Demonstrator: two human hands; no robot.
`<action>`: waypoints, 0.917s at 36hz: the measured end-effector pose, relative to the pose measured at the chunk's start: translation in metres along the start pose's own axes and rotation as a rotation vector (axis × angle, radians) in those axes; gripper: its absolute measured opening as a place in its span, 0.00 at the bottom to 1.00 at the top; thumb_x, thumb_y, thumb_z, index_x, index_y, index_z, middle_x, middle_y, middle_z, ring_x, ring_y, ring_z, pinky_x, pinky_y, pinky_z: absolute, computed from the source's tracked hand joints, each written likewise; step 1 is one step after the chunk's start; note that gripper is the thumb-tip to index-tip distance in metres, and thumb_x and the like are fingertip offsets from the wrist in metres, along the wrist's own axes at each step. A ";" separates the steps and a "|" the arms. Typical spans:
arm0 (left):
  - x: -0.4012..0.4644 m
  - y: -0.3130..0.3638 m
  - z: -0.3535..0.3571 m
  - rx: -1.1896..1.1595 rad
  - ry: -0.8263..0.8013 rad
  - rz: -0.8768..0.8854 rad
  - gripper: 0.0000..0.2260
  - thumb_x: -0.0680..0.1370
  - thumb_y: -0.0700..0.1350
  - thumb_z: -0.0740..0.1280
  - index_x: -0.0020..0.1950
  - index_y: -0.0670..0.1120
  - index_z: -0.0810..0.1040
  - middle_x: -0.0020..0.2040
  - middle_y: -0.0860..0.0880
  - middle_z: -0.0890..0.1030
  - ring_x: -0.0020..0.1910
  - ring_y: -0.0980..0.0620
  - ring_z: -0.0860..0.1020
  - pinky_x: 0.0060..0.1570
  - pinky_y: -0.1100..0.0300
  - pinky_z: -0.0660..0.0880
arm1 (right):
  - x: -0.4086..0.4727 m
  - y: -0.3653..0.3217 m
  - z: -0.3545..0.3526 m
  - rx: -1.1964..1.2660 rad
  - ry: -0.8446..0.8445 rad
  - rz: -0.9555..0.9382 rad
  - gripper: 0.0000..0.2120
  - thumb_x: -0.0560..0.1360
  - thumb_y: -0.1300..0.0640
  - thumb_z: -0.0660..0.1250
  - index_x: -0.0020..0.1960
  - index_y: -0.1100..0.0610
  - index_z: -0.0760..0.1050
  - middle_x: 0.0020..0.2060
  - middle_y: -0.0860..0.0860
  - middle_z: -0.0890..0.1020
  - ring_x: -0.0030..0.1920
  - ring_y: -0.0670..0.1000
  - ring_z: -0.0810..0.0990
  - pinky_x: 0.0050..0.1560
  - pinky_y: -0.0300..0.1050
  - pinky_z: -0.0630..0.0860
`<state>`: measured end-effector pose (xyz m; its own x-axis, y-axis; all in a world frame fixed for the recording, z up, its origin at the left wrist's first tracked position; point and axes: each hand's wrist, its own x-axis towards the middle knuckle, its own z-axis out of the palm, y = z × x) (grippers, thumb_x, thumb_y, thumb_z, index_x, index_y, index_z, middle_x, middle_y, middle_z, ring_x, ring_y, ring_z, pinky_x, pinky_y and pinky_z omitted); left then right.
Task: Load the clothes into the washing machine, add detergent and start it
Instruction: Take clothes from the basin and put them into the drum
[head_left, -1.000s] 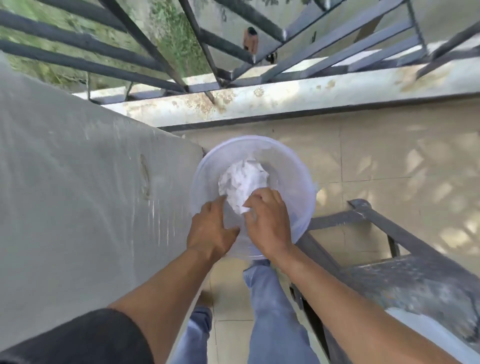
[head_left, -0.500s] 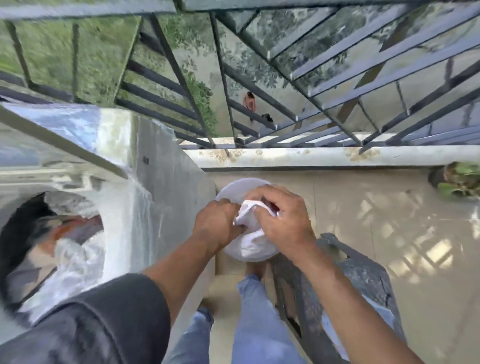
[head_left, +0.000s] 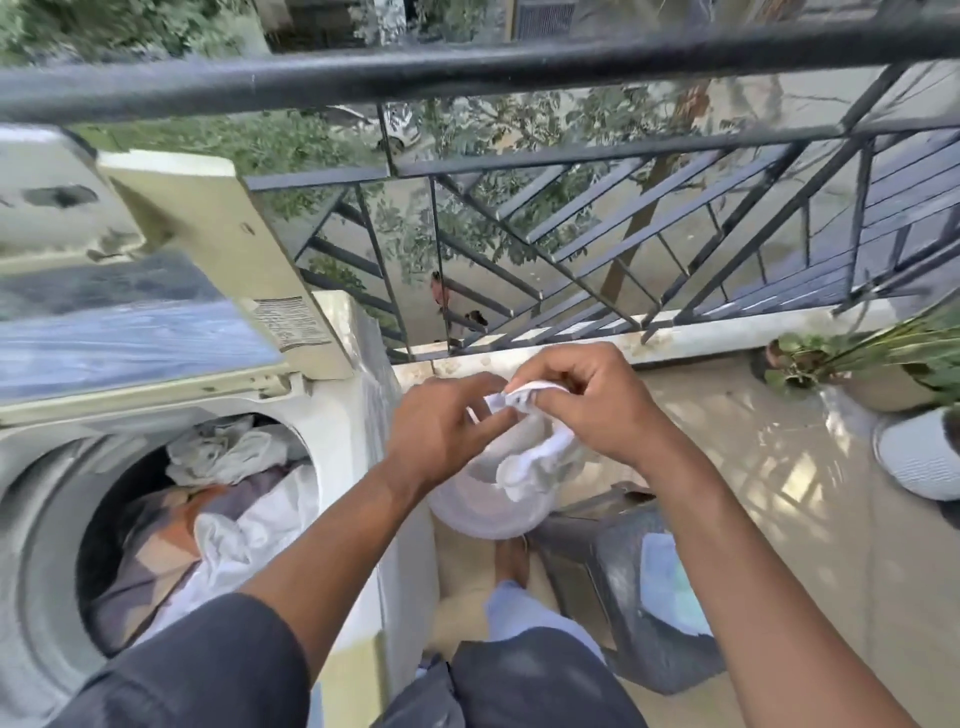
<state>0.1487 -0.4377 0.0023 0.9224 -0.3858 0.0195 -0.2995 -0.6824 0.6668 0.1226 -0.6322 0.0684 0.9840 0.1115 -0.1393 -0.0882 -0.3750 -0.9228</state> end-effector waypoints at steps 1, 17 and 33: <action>-0.001 0.003 -0.006 -0.021 0.002 0.014 0.14 0.74 0.70 0.66 0.48 0.62 0.81 0.31 0.64 0.78 0.35 0.56 0.80 0.36 0.60 0.69 | -0.001 -0.008 -0.001 -0.005 0.004 -0.002 0.10 0.71 0.64 0.71 0.43 0.51 0.87 0.41 0.51 0.88 0.46 0.57 0.85 0.50 0.56 0.81; -0.024 0.054 -0.084 -0.232 0.283 0.232 0.09 0.79 0.55 0.75 0.51 0.50 0.88 0.41 0.56 0.88 0.40 0.61 0.86 0.43 0.54 0.85 | -0.022 -0.097 -0.010 -0.371 0.143 -0.115 0.08 0.74 0.58 0.73 0.44 0.45 0.85 0.27 0.40 0.76 0.28 0.42 0.70 0.32 0.40 0.68; -0.019 0.040 -0.074 -0.771 -0.227 0.082 0.11 0.81 0.49 0.73 0.55 0.42 0.82 0.47 0.46 0.86 0.47 0.49 0.83 0.52 0.51 0.77 | -0.039 -0.125 -0.019 -0.451 0.144 -0.185 0.10 0.72 0.63 0.71 0.44 0.48 0.86 0.25 0.44 0.75 0.27 0.42 0.70 0.31 0.38 0.67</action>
<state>0.1371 -0.4112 0.0837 0.8081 -0.5890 -0.0058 -0.0349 -0.0577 0.9977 0.0981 -0.6068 0.1961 0.9910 0.0978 0.0918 0.1341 -0.7244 -0.6762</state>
